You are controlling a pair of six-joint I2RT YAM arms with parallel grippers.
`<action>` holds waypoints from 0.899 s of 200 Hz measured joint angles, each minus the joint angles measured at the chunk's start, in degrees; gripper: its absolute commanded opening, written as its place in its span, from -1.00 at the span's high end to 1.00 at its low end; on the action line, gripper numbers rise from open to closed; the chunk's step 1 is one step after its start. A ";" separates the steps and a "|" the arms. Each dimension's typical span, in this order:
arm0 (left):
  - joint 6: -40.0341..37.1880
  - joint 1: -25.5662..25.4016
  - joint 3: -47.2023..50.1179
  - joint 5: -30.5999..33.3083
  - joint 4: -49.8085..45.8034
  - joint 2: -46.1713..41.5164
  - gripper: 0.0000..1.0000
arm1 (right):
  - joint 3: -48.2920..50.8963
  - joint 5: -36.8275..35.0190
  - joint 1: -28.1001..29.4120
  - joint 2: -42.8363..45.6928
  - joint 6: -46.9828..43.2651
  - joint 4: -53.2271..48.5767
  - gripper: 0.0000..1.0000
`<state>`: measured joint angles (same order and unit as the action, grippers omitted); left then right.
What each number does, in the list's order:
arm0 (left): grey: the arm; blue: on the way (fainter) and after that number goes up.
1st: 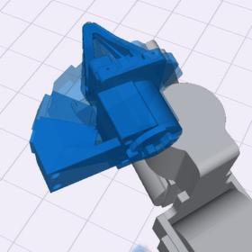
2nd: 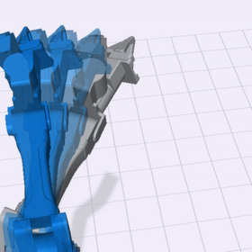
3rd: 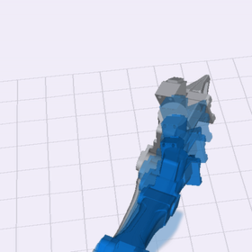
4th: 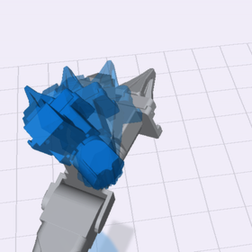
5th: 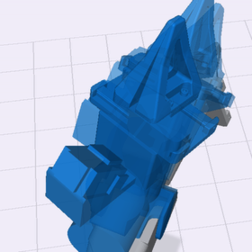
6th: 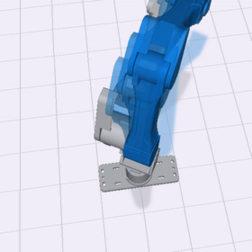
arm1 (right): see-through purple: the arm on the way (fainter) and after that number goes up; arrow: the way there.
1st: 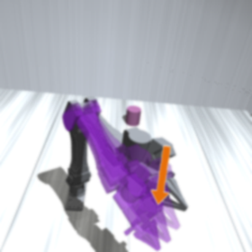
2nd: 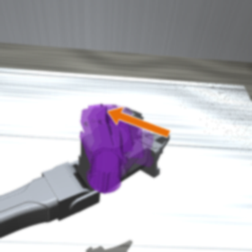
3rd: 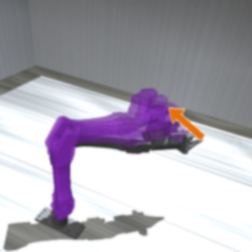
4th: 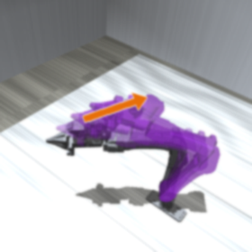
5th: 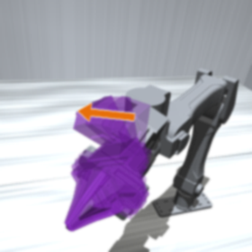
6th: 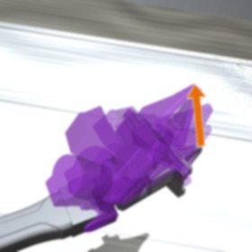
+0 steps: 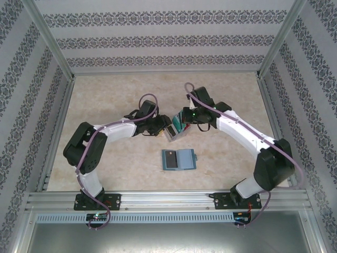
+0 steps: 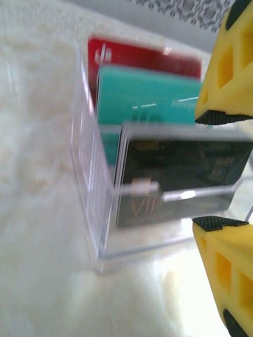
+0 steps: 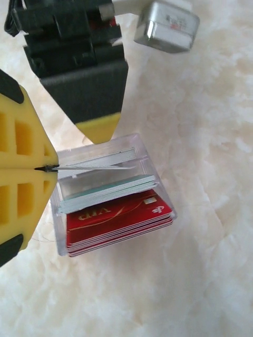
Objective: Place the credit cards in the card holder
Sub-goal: Pick up the credit card from the storage box, then insert the credit card into the card slot.
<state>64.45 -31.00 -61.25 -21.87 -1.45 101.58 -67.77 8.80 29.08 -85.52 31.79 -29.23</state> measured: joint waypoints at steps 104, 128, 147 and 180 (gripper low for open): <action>3.80 0.00 4.15 -13.07 12.83 -9.22 -0.24 | 21.84 17.70 -11.30 14.60 33.22 20.63 1.00; 4.96 -0.15 3.96 -15.61 15.52 -8.00 -0.18 | 24.37 20.90 -11.45 14.47 37.33 24.39 1.00; 5.81 -0.42 3.72 -17.11 16.90 -5.88 -0.17 | 25.09 22.88 -11.47 14.25 39.06 26.91 1.00; 6.58 -1.14 3.67 -18.45 17.33 -3.67 -0.05 | 25.11 25.18 -11.47 14.23 39.43 29.77 1.00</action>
<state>71.02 -32.14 -57.58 -40.32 15.88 97.91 -42.65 33.98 17.61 -71.29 71.22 0.54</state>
